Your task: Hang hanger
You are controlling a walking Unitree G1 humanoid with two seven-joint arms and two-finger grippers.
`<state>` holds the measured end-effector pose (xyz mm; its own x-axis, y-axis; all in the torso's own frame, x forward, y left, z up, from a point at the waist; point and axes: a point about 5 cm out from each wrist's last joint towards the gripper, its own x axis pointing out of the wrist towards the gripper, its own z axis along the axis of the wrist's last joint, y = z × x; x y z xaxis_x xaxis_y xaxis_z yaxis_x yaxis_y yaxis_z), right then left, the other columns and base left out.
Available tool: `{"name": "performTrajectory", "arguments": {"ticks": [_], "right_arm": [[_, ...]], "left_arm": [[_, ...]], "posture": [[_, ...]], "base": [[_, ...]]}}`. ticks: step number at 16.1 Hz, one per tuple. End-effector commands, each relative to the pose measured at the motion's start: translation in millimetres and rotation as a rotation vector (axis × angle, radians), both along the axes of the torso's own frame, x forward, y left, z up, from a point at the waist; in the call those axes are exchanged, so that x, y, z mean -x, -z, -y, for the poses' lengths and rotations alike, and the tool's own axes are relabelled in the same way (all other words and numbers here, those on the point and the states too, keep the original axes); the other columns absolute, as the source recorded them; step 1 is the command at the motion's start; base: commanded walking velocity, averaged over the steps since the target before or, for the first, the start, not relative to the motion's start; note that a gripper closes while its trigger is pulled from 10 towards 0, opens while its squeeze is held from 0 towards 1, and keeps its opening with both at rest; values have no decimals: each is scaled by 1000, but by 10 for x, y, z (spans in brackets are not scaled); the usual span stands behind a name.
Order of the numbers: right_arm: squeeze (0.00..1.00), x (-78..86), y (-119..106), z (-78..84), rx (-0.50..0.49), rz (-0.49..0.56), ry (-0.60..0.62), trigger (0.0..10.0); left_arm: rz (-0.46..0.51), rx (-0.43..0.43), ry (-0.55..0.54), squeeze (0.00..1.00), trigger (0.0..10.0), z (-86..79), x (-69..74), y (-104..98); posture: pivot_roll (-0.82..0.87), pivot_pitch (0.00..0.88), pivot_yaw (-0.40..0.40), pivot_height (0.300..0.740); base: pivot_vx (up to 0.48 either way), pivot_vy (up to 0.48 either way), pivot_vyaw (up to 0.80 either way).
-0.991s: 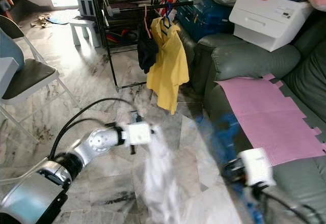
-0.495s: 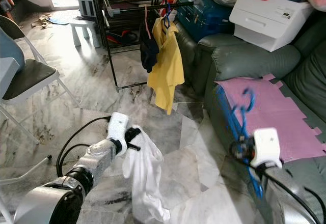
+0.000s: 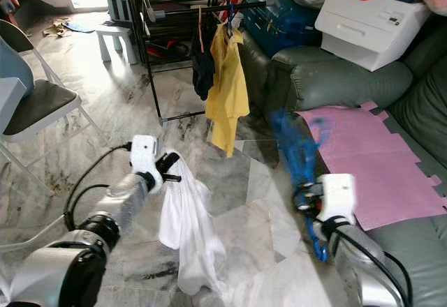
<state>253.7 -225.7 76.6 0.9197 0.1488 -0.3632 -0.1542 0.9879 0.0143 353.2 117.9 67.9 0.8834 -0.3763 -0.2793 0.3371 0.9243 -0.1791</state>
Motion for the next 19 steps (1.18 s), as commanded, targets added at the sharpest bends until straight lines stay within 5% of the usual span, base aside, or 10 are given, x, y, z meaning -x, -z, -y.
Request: {"name": "performTrajectory", "arguments": {"ticks": [1, 4, 5, 7, 12, 19], "right_arm": [[0, 14, 0, 6, 29, -39, -65, 10000], [0, 111, -44, 142, 67, -86, -129, 10000], [0, 128, -46, 151, 68, -91, -141, 10000], [0, 284, -36, 161, 47, -137, -228, 10000], [0, 535, -3, -20, -18, -180, -371, 10000], [0, 792, -104, 304, 83, -253, -389, 10000]], "left_arm": [[104, -22, 109, 0, 10000, 60, -38, -141], [313, -324, 612, 0, 10000, 283, -21, -402], [325, -358, 656, 0, 10000, 293, -17, -421], [458, -656, 901, 0, 10000, 305, -9, -559], [601, -832, 948, 0, 10000, 356, -13, -633], [675, -1008, 884, 0, 10000, 343, -77, -647]], "posture": [[3, 0, -31, 740], [-2, 0, -25, 740], [-2, 0, -25, 740], [-18, 0, -7, 740], [-32, 0, 10, 740], [-46, 0, 6, 740]], "base": [[0, 0, 0], [0, 0, 0], [0, 0, 0], [0, 0, 0], [0, 0, 0], [0, 0, 0]]}}
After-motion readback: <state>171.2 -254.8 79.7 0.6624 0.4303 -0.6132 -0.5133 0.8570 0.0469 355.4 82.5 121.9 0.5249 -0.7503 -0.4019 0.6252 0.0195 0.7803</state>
